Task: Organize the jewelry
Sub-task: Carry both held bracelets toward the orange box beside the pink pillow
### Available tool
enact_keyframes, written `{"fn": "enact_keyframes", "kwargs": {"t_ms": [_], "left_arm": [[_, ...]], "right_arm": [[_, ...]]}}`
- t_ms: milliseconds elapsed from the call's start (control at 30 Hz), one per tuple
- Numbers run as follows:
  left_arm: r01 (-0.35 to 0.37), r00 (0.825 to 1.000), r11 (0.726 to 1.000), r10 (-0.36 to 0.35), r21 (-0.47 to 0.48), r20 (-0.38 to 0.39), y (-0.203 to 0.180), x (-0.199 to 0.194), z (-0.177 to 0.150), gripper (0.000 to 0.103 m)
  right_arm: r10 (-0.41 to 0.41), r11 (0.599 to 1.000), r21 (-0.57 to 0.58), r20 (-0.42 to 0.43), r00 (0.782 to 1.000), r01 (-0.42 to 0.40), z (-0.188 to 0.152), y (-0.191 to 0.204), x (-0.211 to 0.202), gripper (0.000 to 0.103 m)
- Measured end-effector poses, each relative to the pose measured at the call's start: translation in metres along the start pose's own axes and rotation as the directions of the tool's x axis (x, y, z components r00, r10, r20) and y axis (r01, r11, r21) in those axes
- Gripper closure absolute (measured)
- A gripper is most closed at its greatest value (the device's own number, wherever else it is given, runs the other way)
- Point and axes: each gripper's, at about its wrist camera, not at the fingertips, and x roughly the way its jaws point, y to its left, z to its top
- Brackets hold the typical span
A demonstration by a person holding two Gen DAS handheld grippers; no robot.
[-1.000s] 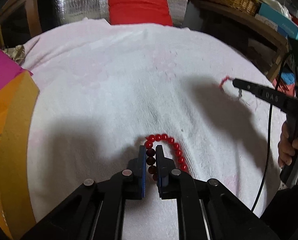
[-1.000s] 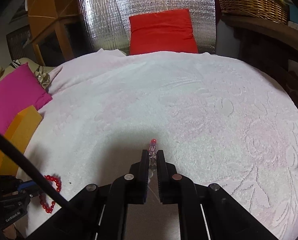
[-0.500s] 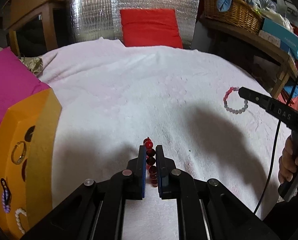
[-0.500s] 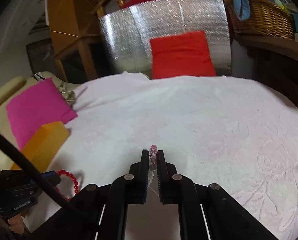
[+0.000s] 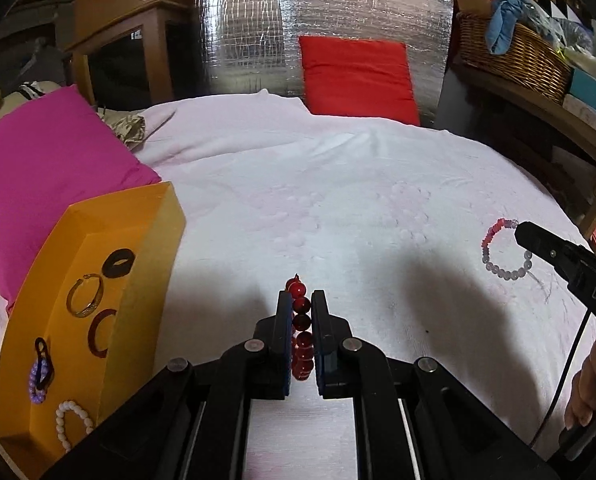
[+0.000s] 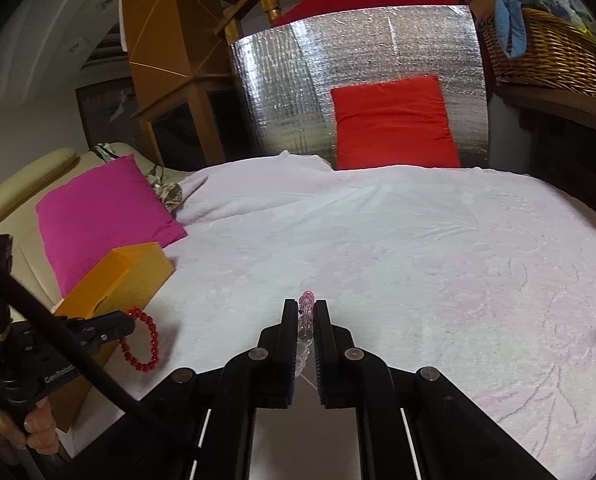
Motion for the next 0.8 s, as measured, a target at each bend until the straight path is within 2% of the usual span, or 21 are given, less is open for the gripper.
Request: {"fn": "enact_keyframes", "kwargs": {"t_ms": [500, 800], "left_arm": [[-0.057, 0.998, 0.998, 0.057, -0.034, 0.011, 0.01, -0.006, -0.002, 0.094], [-0.059, 0.998, 0.997, 0.06, -0.057, 0.018, 0.018, -0.009, 0.0, 0.094]], "right_arm": [[0.037, 0.999, -0.031, 0.014, 0.999, -0.037, -0.007, 0.03, 0.001, 0.094], [0.058, 0.996, -0.061, 0.004, 0.998, -0.058, -0.012, 0.049, 0.006, 0.094]]}}
